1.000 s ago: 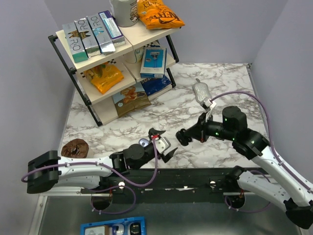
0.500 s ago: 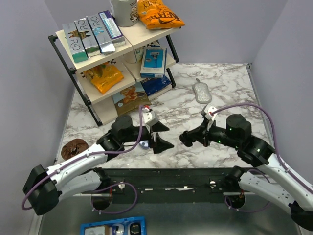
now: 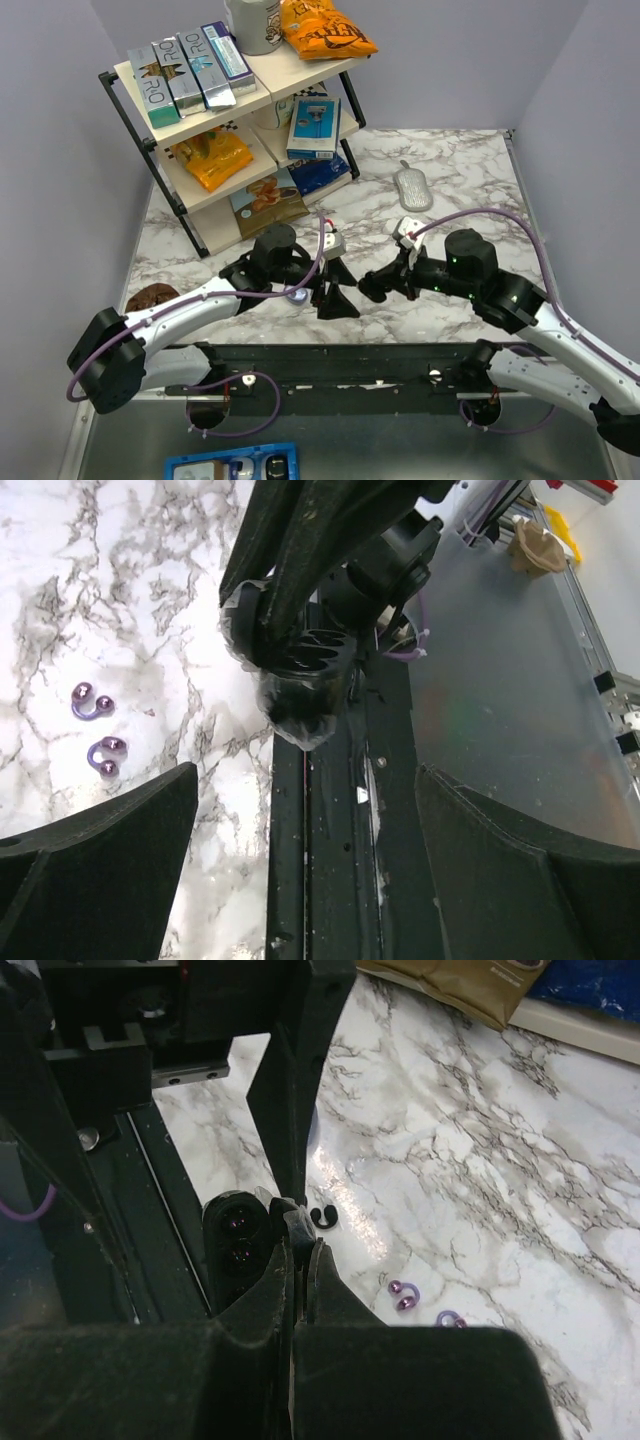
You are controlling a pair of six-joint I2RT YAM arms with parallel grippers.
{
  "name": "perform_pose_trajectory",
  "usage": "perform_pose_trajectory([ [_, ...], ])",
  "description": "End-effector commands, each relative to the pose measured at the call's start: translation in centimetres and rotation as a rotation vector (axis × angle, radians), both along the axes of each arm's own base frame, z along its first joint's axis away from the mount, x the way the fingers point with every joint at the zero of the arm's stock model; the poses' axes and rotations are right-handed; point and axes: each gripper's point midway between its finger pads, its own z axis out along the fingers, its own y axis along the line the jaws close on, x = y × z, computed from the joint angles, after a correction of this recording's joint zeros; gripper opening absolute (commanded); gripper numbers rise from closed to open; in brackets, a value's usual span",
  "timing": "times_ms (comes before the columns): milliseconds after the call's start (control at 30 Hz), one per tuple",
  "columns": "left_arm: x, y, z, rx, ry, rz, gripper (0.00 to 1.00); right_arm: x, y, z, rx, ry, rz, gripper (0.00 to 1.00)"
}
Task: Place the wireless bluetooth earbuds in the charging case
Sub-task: Adjust the charging case.
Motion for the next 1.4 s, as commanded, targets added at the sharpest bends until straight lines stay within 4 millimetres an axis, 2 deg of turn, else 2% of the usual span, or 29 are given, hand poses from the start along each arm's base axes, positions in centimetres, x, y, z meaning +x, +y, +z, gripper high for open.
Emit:
perform_pose_trajectory([
  [0,-0.3,-0.5,1.4,-0.063,-0.038,-0.06,0.92,0.4,0.6,1.3,0.003,-0.06,0.011,0.01],
  [267,0.6,-0.6,1.6,-0.091,-0.05,0.011,0.9,0.6,2.0,0.6,-0.037,-0.06,0.037,0.01],
  [600,0.6,-0.4,0.5,-0.056,-0.053,0.021,0.7,0.8,2.8,1.0,-0.01,-0.06,0.046,0.01],
  [767,0.7,-0.5,0.3,-0.05,-0.054,0.025,0.66,0.6,2.9,1.2,-0.004,-0.058,0.055,0.01],
  [1033,0.9,-0.7,0.6,-0.068,-0.053,0.034,0.55,0.3,3.0,0.7,-0.008,-0.048,0.061,0.01],
  [1167,0.9,-0.8,0.8,-0.079,-0.048,0.038,0.55,0.2,3.1,0.7,-0.006,-0.045,0.066,0.01],
  [1367,0.9,-0.9,0.7,-0.077,-0.044,0.043,0.37,0.1,3.3,0.7,-0.006,-0.041,0.069,0.01],
])
